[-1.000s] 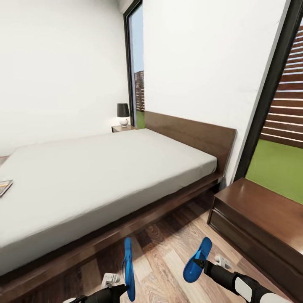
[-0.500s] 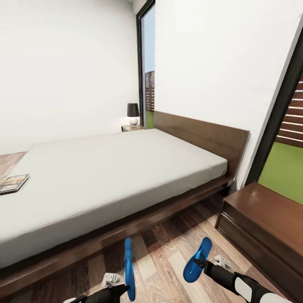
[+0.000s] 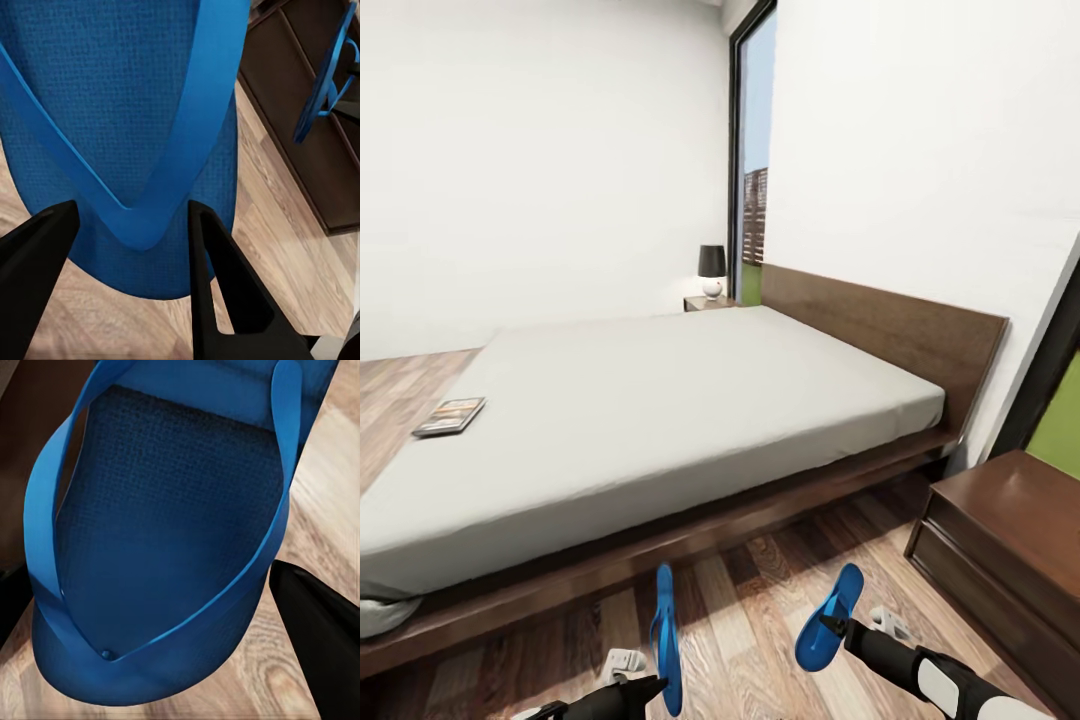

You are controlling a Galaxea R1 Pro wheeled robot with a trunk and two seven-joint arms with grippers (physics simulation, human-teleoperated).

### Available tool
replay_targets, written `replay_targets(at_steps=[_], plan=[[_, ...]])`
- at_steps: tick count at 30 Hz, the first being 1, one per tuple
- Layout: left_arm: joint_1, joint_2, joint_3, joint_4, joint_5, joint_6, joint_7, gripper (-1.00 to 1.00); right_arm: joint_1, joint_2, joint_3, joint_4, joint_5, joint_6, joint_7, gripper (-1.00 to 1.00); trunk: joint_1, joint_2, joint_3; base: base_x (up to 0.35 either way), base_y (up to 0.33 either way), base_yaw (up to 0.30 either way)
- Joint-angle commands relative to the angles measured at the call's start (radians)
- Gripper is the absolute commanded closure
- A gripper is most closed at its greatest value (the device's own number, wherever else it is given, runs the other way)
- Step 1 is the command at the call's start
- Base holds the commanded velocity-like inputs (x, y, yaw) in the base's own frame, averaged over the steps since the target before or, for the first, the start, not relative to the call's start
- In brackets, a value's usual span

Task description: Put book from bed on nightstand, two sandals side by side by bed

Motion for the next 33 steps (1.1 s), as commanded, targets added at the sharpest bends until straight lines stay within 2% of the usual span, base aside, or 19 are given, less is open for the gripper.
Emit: replay_targets(at_steps=[1,10,33], plan=[[-0.001,0.001,-0.007,0.000,0.008,-0.003,-0.001,1.00,0.000,-0.001,0.005,-0.001,-0.011,0.007,0.001,1.00,0.000,0.000,-0.001,-0.042,-0.026,0.016],[-0.001,0.001,-0.006,0.000,0.008,-0.003,-0.001,1.00,0.000,-0.001,0.005,-0.001,-0.011,0.007,0.001,1.00,0.000,0.000,-0.001,-0.005,-0.003,0.054],[-0.001,0.000,-0.006,0.000,0.008,-0.003,-0.001,1.00,-0.001,-0.001,0.005,-0.001,-0.011,0.007,0.000,1.00,0.000,0.000,-0.001,0.000,0.000,0.274]])
